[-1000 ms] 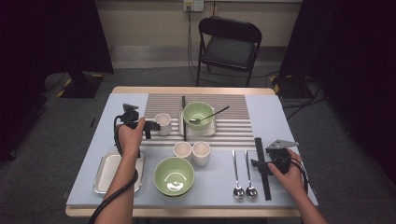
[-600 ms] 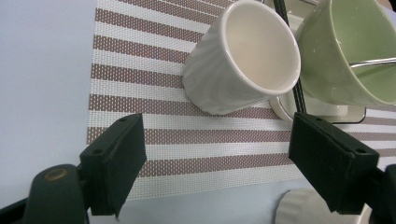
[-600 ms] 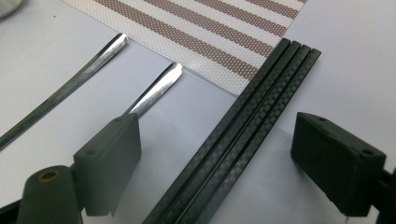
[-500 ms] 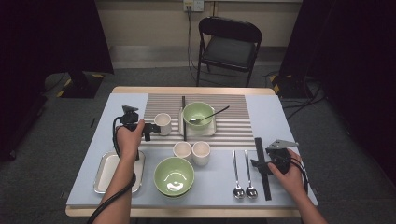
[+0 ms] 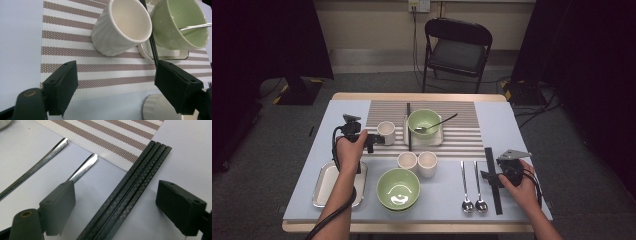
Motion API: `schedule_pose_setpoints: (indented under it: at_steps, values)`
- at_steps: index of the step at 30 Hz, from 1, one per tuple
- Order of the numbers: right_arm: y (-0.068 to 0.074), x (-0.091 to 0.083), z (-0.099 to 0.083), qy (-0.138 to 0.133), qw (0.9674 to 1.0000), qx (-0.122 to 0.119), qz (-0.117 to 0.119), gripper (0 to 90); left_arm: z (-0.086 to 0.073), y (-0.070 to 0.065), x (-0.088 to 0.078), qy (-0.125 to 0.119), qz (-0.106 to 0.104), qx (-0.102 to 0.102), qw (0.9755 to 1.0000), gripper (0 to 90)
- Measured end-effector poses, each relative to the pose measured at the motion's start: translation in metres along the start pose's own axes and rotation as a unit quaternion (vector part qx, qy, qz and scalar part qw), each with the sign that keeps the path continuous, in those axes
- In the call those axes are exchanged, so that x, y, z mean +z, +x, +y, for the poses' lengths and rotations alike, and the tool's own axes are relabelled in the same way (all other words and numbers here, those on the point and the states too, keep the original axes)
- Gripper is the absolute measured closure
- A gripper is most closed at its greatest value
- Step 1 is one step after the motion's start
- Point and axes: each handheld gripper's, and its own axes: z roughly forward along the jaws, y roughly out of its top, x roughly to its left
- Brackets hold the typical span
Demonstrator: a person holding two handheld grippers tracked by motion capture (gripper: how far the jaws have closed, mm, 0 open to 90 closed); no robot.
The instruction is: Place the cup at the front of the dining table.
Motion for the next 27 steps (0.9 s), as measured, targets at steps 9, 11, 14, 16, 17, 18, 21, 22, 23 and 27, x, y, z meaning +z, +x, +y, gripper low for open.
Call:
schedule_pose_setpoints:
  at_steps: [9, 11, 14, 16, 17, 18, 21, 22, 23, 27]
  values:
    - [0.000, 0.000, 0.000, 0.000, 1.0000, 0.000, 0.001, 15.2, -0.006, 0.001, -0.004, 0.000, -0.008, 0.009, 0.9999, 18.6]
    - [0.000, 0.000, 0.000, 0.000, 1.0000, 0.000, 0.001, 15.2, -0.006, 0.001, -0.007, -0.002, -0.007, 0.013, 0.9999, 18.6]
    - [0.000, 0.000, 0.000, 0.000, 1.0000, 0.000, 0.000, 15.2, -0.007, 0.002, -0.009, -0.003, -0.006, 0.014, 0.9999, 18.6]
    - [0.000, 0.000, 0.000, 0.000, 1.0000, 0.000, 0.000, 15.2, -0.008, 0.003, -0.009, -0.005, -0.008, 0.012, 0.9999, 18.7]
    - [0.000, 0.000, 0.000, 0.000, 1.0000, 0.000, 0.000, 15.2, -0.009, 0.003, -0.009, -0.005, -0.010, 0.012, 0.9999, 18.8]
    - [0.000, 0.000, 0.000, 0.000, 1.0000, 0.000, 0.000, 15.2, -0.010, 0.003, -0.009, -0.004, -0.007, 0.011, 0.9999, 18.8]
    - [0.000, 0.000, 0.000, 0.000, 1.0000, 0.000, 0.001, 15.2, -0.013, 0.005, -0.009, -0.003, -0.011, 0.010, 0.9999, 18.8]
    - [0.000, 0.000, 0.000, 0.000, 1.0000, 0.000, 0.001, 15.2, -0.014, 0.005, -0.009, -0.002, -0.011, 0.012, 0.9999, 18.8]
    - [0.000, 0.000, 0.000, 0.000, 1.0000, 0.000, 0.001, 15.2, -0.015, 0.006, -0.009, -0.001, -0.012, 0.010, 0.9999, 18.8]
    - [0.000, 0.000, 0.000, 0.000, 1.0000, 0.000, 0.001, 15.2, -0.017, 0.005, -0.010, 0.001, -0.014, 0.016, 0.9998, 18.8]
